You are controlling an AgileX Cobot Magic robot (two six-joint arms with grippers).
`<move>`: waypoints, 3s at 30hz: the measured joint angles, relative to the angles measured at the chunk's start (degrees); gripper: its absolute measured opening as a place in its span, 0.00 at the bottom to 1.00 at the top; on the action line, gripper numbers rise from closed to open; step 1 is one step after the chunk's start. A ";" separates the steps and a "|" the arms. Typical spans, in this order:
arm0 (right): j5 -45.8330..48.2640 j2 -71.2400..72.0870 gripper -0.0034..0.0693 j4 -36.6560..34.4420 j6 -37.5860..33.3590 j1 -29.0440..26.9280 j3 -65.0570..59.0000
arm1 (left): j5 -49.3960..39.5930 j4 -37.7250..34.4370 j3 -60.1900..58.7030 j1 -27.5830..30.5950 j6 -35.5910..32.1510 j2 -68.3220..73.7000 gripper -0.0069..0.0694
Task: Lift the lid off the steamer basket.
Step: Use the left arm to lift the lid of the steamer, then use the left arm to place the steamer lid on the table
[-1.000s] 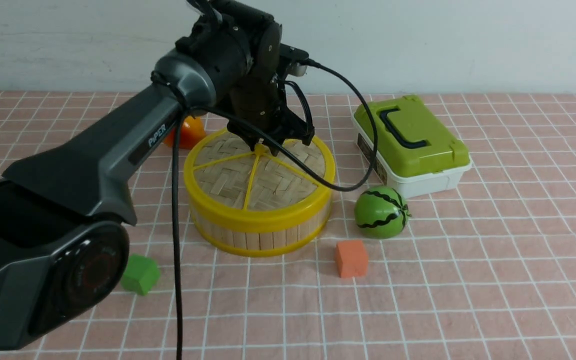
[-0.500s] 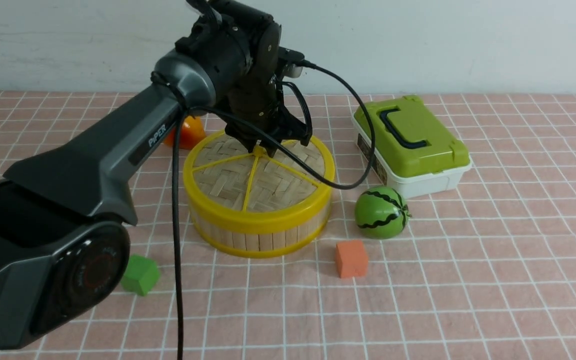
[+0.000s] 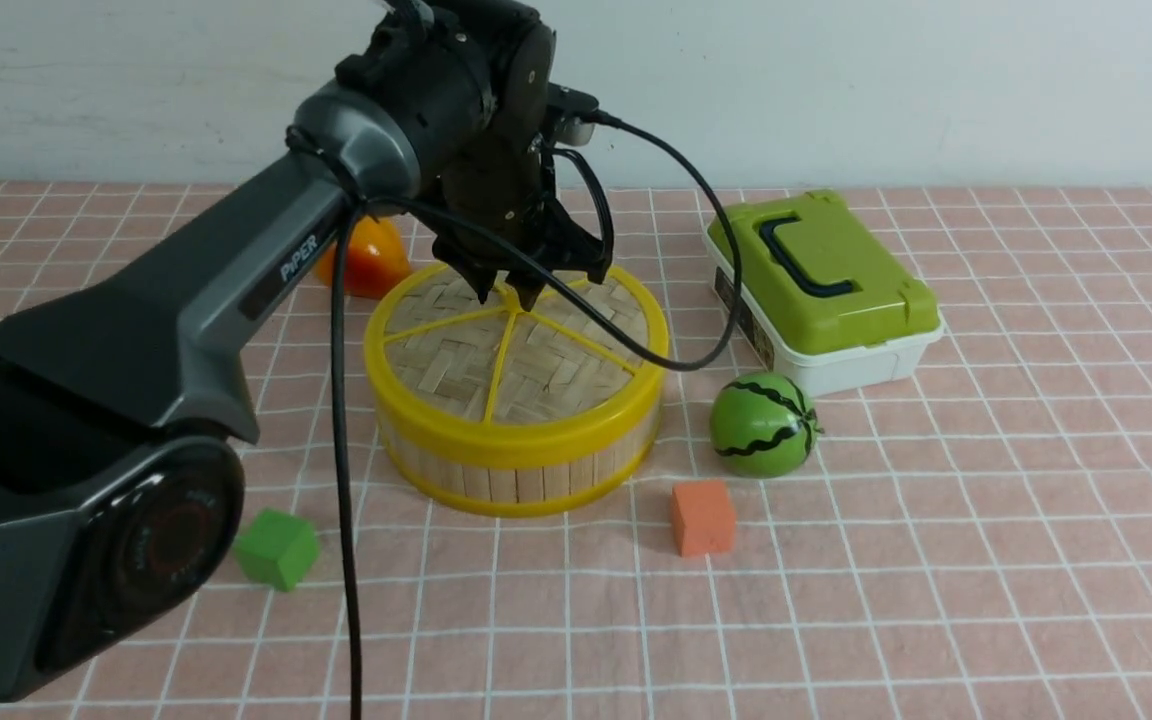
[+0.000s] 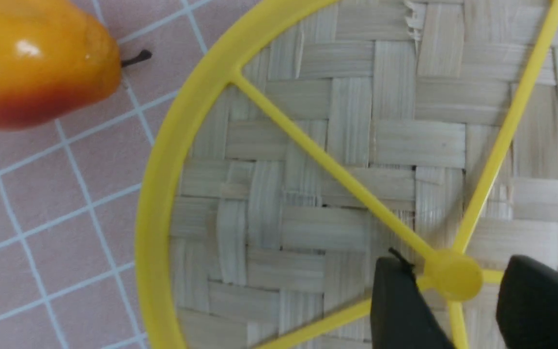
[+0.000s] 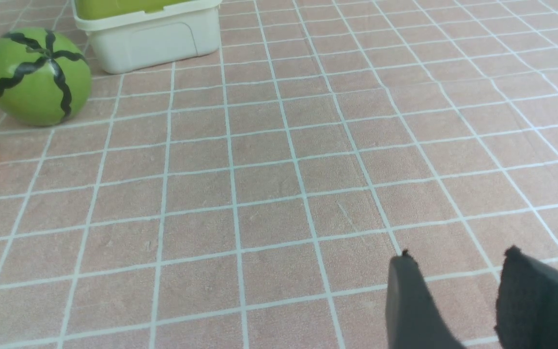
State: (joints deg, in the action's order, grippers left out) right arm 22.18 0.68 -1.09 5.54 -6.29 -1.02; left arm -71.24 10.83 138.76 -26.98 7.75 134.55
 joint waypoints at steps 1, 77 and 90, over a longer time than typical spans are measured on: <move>0.00 0.00 0.38 0.00 0.00 0.00 0.00 | 0.00 -0.07 0.00 0.00 0.00 -0.62 0.47; 0.00 0.00 0.38 0.00 0.00 0.00 0.00 | 36.21 3.18 -46.92 23.46 18.82 -16.51 0.22; 0.00 0.00 0.38 0.00 0.00 0.00 0.00 | 35.12 -0.16 -47.32 23.46 18.84 -23.20 0.42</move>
State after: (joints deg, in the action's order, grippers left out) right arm 22.18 0.68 -1.09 5.54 -6.29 -1.02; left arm -36.12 10.67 91.44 -3.52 26.59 111.35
